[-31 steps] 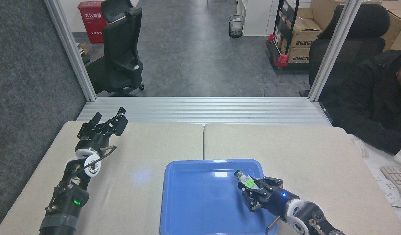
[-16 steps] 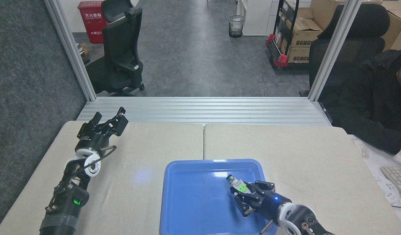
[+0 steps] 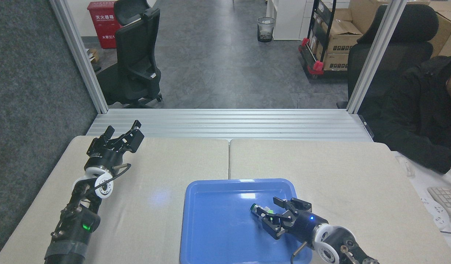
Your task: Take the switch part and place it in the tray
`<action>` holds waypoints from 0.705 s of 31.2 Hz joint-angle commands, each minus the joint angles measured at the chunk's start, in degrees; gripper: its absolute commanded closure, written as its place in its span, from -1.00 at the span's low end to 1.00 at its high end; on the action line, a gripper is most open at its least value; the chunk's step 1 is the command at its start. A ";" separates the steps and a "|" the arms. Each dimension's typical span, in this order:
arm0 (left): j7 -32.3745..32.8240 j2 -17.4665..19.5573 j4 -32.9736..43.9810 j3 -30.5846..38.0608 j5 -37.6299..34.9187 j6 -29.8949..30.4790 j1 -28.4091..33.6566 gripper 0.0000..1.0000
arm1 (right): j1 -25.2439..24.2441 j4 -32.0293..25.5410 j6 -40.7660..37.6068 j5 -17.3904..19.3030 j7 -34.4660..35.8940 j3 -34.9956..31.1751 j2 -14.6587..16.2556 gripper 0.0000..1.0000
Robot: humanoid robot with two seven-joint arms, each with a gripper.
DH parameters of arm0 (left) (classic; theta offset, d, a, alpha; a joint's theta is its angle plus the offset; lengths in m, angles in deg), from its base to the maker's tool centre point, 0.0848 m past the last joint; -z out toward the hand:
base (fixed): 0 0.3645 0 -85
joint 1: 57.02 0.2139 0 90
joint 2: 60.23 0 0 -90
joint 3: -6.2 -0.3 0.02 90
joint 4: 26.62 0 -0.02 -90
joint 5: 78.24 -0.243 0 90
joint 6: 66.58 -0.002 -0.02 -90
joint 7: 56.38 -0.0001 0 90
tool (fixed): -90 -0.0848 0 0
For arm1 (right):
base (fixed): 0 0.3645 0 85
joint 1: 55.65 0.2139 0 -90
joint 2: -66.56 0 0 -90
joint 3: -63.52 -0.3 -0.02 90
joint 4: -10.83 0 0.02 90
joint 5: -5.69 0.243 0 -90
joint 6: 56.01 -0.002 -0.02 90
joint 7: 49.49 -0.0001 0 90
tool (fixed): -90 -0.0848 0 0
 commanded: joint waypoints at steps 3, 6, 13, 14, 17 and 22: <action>-0.07 0.00 0.00 -1.32 0.01 -0.04 0.00 -1.00 | 3.49 -0.47 -0.16 4.78 -0.13 -16.96 0.26 -0.45; -0.07 0.00 0.00 -1.32 0.01 -0.04 0.00 -1.00 | 4.73 -0.39 0.01 5.22 -0.13 -21.00 0.61 -0.45; -0.07 0.00 0.00 -1.32 0.01 -0.04 0.00 -1.00 | 6.14 -0.30 9.32 5.14 0.30 -25.59 -1.15 -0.49; -0.07 0.00 0.00 -1.32 0.01 -0.04 0.00 -1.00 | 6.23 -0.30 10.72 5.14 0.57 -25.67 -1.23 -0.64; -0.07 0.00 0.00 -1.32 0.01 -0.04 0.00 -1.00 | 6.23 -0.21 13.28 5.22 0.57 -25.76 -1.76 -0.92; -0.07 0.00 0.00 -1.32 0.01 -0.04 0.00 -1.00 | 6.84 -0.21 13.37 5.22 0.66 -26.11 -1.59 -0.96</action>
